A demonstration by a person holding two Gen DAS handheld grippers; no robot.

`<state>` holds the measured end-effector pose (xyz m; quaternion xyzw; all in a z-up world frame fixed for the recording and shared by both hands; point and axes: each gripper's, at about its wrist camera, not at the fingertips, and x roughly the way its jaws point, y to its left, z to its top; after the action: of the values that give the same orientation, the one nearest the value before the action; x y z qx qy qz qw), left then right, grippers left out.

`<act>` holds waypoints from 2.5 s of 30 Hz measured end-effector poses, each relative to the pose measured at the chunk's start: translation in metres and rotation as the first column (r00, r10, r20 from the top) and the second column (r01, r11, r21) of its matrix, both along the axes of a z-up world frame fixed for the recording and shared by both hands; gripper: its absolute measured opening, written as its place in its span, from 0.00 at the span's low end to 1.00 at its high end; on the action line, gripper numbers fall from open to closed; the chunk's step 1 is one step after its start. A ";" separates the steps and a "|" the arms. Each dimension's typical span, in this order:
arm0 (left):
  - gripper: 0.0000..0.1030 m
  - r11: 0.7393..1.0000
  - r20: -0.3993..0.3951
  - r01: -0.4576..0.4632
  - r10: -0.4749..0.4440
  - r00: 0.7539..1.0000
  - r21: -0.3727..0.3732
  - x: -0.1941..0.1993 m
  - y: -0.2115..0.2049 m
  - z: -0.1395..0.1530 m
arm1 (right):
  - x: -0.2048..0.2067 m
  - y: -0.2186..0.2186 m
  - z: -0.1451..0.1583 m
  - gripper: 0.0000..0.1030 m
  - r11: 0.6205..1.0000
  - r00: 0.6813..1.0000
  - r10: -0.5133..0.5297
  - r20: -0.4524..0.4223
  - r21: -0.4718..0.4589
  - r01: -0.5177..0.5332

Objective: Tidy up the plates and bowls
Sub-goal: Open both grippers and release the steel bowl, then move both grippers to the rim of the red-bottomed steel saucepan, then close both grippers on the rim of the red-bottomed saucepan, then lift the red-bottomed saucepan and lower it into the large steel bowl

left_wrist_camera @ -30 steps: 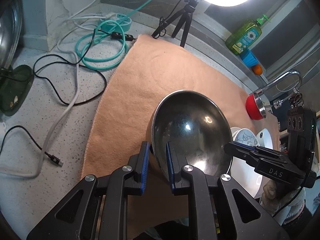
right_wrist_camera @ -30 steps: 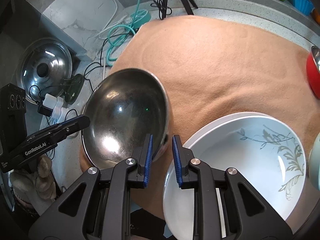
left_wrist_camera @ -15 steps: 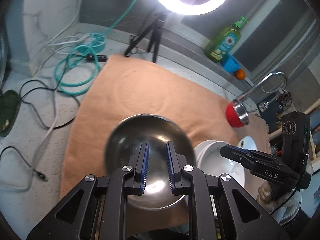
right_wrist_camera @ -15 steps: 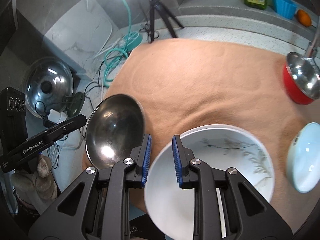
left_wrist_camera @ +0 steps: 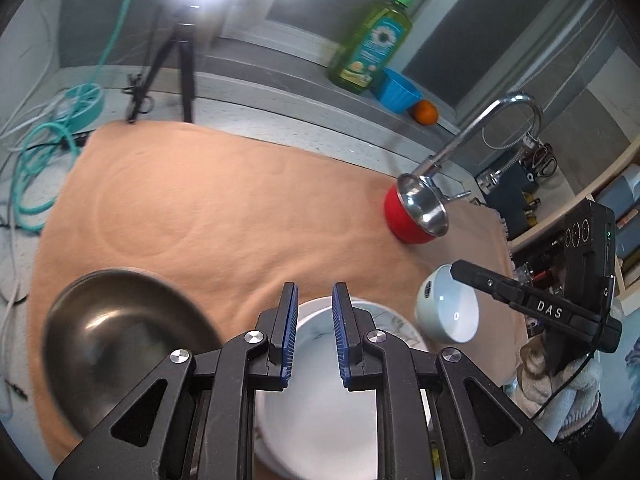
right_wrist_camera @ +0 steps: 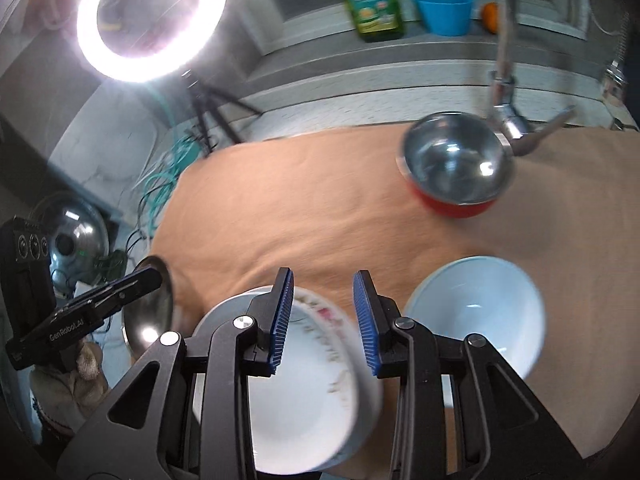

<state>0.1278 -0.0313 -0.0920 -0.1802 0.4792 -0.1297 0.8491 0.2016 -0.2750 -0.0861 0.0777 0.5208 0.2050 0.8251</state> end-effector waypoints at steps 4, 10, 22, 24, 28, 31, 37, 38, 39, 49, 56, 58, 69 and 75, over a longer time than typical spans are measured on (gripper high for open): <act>0.15 0.999 -0.003 0.051 -0.051 0.999 0.002 0.020 -0.033 -0.004 | 0.018 -0.041 0.000 0.31 0.997 0.997 -0.074 0.021 -0.017 0.075; 0.15 0.994 0.006 0.108 -0.108 0.994 0.016 0.052 -0.075 -0.003 | 0.046 -0.092 -0.008 0.31 0.988 0.988 -0.153 0.022 -0.016 0.154; 0.15 0.992 -0.057 0.127 -0.126 0.990 0.016 0.120 -0.119 -0.024 | 0.096 -0.127 -0.033 0.31 0.981 0.980 -0.194 -0.035 0.014 0.195; 0.15 0.992 -0.066 0.124 -0.123 0.990 0.014 0.128 -0.124 -0.027 | 0.104 -0.129 -0.039 0.31 0.979 0.979 -0.199 -0.051 0.024 0.201; 0.15 0.993 -0.082 0.121 -0.120 0.989 0.012 0.142 -0.133 -0.031 | 0.117 -0.133 -0.050 0.31 0.978 0.976 -0.201 -0.080 0.040 0.205; 0.15 0.992 -0.095 0.124 -0.121 0.988 0.022 0.150 -0.140 -0.036 | 0.124 -0.135 -0.055 0.31 0.978 0.976 -0.199 -0.090 0.042 0.204; 0.15 0.993 -0.120 0.115 -0.112 0.986 0.024 0.159 -0.142 -0.046 | 0.134 -0.137 -0.065 0.31 0.979 0.975 -0.189 -0.118 0.055 0.196; 0.15 0.993 -0.123 0.114 -0.111 0.986 0.023 0.160 -0.142 -0.047 | 0.135 -0.137 -0.066 0.31 0.979 0.975 -0.188 -0.120 0.057 0.195; 0.15 0.993 -0.126 0.117 -0.113 0.986 0.022 0.161 -0.142 -0.048 | 0.136 -0.137 -0.067 0.31 0.979 0.975 -0.184 -0.122 0.061 0.193; 0.10 0.992 -0.137 0.129 -0.126 0.982 0.011 0.166 -0.142 -0.055 | 0.142 -0.121 -0.074 0.13 0.987 0.979 -0.139 -0.148 0.056 0.149; 0.09 0.990 -0.130 0.143 -0.140 0.982 0.015 0.166 -0.142 -0.055 | 0.143 -0.117 -0.074 0.11 0.988 0.979 -0.144 -0.146 0.042 0.151; 0.09 0.989 -0.129 0.145 -0.142 0.981 0.017 0.166 -0.143 -0.056 | 0.144 -0.117 -0.074 0.11 0.988 0.980 -0.142 -0.142 0.037 0.148; 0.09 0.990 -0.102 0.141 -0.139 0.985 0.017 0.159 -0.138 -0.045 | 0.139 -0.114 -0.067 0.11 0.990 0.983 -0.135 -0.127 0.034 0.140; 0.09 0.991 -0.080 0.134 -0.132 0.988 0.021 0.150 -0.131 -0.036 | 0.131 -0.109 -0.057 0.11 0.991 0.987 -0.122 -0.107 0.041 0.126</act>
<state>0.2778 -0.1619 -0.1285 -0.1415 0.5249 -0.1726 0.8214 0.3323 -0.3840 -0.1428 0.1399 0.5521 0.1611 0.8060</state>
